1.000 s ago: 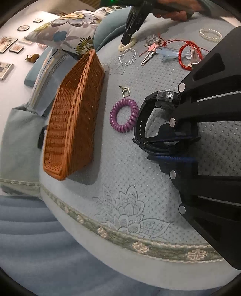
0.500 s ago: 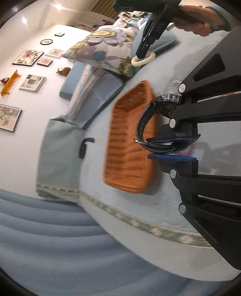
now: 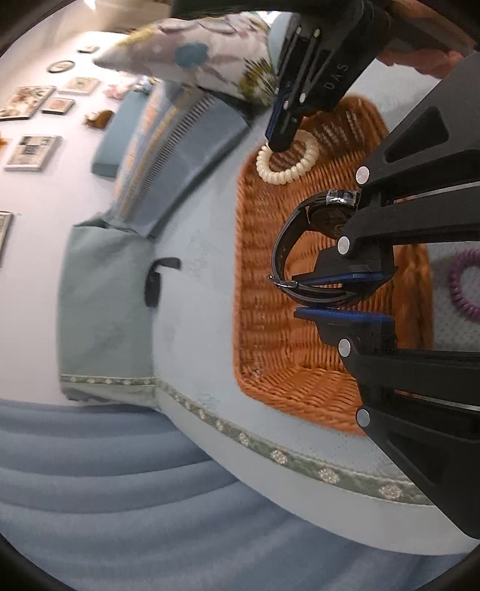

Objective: Organize jewelry

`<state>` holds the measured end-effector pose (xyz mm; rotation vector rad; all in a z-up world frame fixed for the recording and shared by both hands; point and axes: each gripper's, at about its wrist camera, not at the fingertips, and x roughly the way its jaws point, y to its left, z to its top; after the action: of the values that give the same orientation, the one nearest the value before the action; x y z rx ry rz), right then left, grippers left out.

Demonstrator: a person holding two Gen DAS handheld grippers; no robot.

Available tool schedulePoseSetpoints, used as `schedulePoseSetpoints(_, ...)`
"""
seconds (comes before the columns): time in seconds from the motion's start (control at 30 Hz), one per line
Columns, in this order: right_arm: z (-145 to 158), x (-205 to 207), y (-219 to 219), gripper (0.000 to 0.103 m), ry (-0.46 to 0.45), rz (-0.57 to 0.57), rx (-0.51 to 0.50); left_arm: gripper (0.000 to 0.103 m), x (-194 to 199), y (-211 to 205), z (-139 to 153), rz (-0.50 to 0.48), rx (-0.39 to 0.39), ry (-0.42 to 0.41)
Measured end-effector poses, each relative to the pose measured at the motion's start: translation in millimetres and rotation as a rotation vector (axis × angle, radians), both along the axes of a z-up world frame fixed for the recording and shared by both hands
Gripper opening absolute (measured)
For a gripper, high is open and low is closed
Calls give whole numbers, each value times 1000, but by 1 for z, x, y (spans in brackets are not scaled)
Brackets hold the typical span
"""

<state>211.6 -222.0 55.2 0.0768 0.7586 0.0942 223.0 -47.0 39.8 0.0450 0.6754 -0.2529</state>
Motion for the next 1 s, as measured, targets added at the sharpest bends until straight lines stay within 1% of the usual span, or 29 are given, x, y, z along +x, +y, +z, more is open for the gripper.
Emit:
schedulePoseSetpoints(0.07, -11, 7, 2, 9, 37, -3, -17, 11, 4, -1, -7, 4, 21, 7)
schedulePoseSetpoints(0.13, -21, 12, 5, 9, 60, -9, -40, 11, 9, 1, -14, 7, 19, 25)
schedulePoseSetpoints(0.2, -29, 14, 5, 9, 80, -12, -40, 11, 11, 2, -22, 7, 20, 42)
schedulePoseSetpoints(0.3, -34, 12, 7, 9, 86, -3, -47, 12, 12, 0, -28, 11, 35, 53)
schedulePoseSetpoints(0.4, -37, 11, 5, 10, 101, -10, -47, 14, 15, 4, -31, 17, 34, 68)
schedulePoseSetpoints(0.43, -37, 11, 4, 10, 110, -10, -41, 16, 15, 4, -31, 16, 27, 73)
schedulePoseSetpoints(0.5, -36, 10, 4, 11, 117, -5, -26, 26, 11, 8, -27, 7, 9, 69)
schedulePoseSetpoints(0.57, -32, 5, 2, 26, 104, -6, -9, 43, 4, 11, -22, -3, 5, 51)
schedulePoseSetpoints(0.6, -29, 1, 1, 41, 97, -7, -5, 48, -2, 13, -18, -11, 2, 46)
schedulePoseSetpoints(0.63, -25, -6, 0, 45, 80, -11, -4, 49, -8, 15, -14, -11, -1, 36)
schedulePoseSetpoints(0.7, -15, -18, -1, 45, 55, -1, 7, 49, -22, 23, -4, -22, -23, 15)
schedulePoseSetpoints(0.77, -1, -37, -3, 45, 14, 8, 26, 49, -38, 30, 9, -42, -64, -10)
schedulePoseSetpoints(0.87, 26, -72, -8, 45, -68, 28, 44, 49, -74, 43, 34, -79, -137, -74)
schedulePoseSetpoints(0.9, 36, -89, -9, 45, -105, 32, 36, 49, -84, 45, 41, -85, -145, -93)
schedulePoseSetpoints(1.0, 55, -121, -15, 45, -160, 33, 31, 49, -116, 51, 62, -101, -167, -153)
